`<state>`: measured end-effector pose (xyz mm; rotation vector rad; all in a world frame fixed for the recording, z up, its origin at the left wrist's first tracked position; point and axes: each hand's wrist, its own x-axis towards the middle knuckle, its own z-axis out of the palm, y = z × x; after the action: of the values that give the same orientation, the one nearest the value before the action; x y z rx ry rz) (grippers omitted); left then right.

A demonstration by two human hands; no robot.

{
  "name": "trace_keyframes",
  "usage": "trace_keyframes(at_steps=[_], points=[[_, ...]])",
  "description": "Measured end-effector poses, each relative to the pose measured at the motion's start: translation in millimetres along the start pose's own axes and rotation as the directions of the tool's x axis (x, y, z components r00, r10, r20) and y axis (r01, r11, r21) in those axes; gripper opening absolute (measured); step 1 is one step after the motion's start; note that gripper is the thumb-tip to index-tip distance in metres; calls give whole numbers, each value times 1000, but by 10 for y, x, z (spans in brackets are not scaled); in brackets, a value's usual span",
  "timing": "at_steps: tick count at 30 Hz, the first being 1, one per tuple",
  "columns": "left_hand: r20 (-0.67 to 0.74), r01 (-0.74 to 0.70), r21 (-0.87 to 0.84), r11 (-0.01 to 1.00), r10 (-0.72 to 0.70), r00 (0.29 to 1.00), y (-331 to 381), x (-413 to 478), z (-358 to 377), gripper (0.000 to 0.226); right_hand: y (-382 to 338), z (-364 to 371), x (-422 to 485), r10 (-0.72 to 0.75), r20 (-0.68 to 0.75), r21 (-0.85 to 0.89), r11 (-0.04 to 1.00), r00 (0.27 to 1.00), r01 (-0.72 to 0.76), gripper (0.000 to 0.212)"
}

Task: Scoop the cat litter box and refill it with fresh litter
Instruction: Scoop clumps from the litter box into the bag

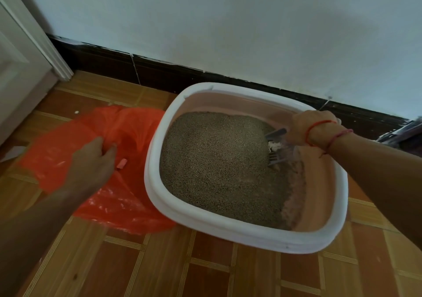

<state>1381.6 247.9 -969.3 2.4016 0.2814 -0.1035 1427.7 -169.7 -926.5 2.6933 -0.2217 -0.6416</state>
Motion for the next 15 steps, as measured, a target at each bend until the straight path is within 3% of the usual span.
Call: trace_keyframes(at_steps=[5, 11, 15], points=[[-15, 3, 21, 1000, -3, 1000, -26, 29, 61, 30, -151, 106, 97, -21, 34, 154, 988, 999, 16, 28], [-8, 14, 16, 1000, -13, 1000, -27, 24, 129, 29, -286, 357, 132, -27, 70, 433, 901, 997, -6, 20], [-4, 14, 9, 1000, -14, 1000, -82, 55, 155, 30, -426, 419, 111, -3, 71, 487, 873, 997, -32, 30]])
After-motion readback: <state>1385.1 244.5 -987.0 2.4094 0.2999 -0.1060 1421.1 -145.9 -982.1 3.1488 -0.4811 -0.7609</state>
